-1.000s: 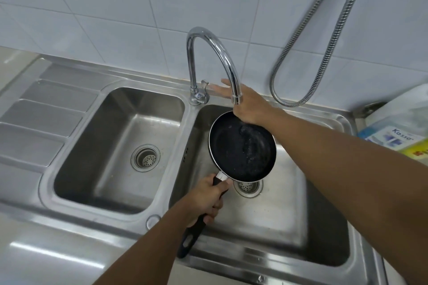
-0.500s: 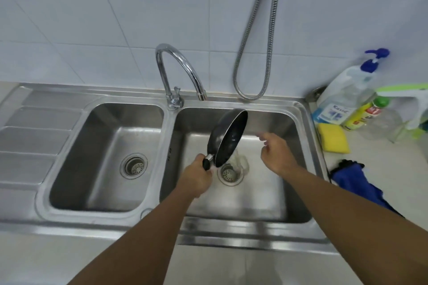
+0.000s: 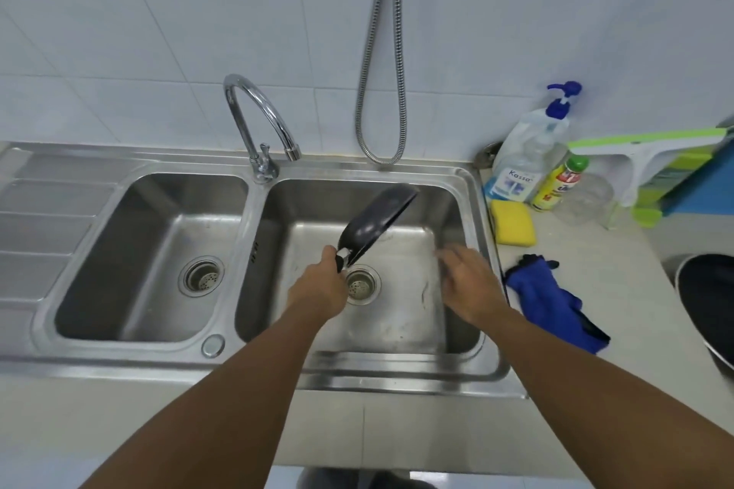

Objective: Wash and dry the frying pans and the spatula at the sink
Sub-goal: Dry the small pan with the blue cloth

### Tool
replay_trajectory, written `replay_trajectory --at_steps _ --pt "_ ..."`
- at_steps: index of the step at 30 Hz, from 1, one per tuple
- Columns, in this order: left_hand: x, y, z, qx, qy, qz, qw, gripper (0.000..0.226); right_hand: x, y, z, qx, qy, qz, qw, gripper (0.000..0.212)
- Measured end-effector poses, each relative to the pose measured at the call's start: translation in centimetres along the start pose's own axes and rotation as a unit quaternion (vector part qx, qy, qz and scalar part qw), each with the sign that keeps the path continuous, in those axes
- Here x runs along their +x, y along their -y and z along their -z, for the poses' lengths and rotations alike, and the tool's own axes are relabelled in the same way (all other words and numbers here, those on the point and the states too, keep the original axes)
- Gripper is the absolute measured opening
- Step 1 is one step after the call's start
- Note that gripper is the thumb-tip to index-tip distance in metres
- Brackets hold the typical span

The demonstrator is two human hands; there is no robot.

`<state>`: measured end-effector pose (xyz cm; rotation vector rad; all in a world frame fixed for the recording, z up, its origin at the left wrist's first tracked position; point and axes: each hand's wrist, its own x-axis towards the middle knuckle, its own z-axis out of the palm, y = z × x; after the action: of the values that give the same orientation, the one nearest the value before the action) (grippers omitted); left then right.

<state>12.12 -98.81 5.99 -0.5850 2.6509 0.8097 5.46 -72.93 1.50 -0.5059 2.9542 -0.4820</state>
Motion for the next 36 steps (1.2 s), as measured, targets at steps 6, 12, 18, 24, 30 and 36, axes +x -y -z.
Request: replay_trajectory --at_steps 6,12,18,24,30,36 --pt "-0.5 -2.3 -1.4 -0.353 0.105 0.098 0.925 0.033 -4.1 -7.4 0.9 -0.138 -0.079 -0.266 0.951 0.081" --pt "-2.1 -2.9 -0.5 -0.434 0.154 0.112 0.881 0.034 -5.7 -12.0 0.3 -0.094 -0.031 -0.244 0.965 0.071" --pt "-2.2 -3.3 0.6 -0.411 0.178 0.072 0.891 0.041 -0.2 -2.6 3.9 0.254 -0.238 -0.148 0.926 0.054" --pt "-1.8 -2.4 1.5 -0.409 0.201 0.063 0.888 0.039 8.2 8.6 5.7 0.242 -0.249 0.040 0.937 0.052" --pt "-0.7 -1.6 2.5 -0.384 0.197 0.061 0.900 0.032 11.0 12.8 1.5 0.318 -0.073 0.073 0.942 0.043" --pt "-0.4 0.6 1.9 -0.431 0.178 0.097 0.879 0.027 10.6 10.2 2.8 0.179 0.194 0.114 0.958 0.027"
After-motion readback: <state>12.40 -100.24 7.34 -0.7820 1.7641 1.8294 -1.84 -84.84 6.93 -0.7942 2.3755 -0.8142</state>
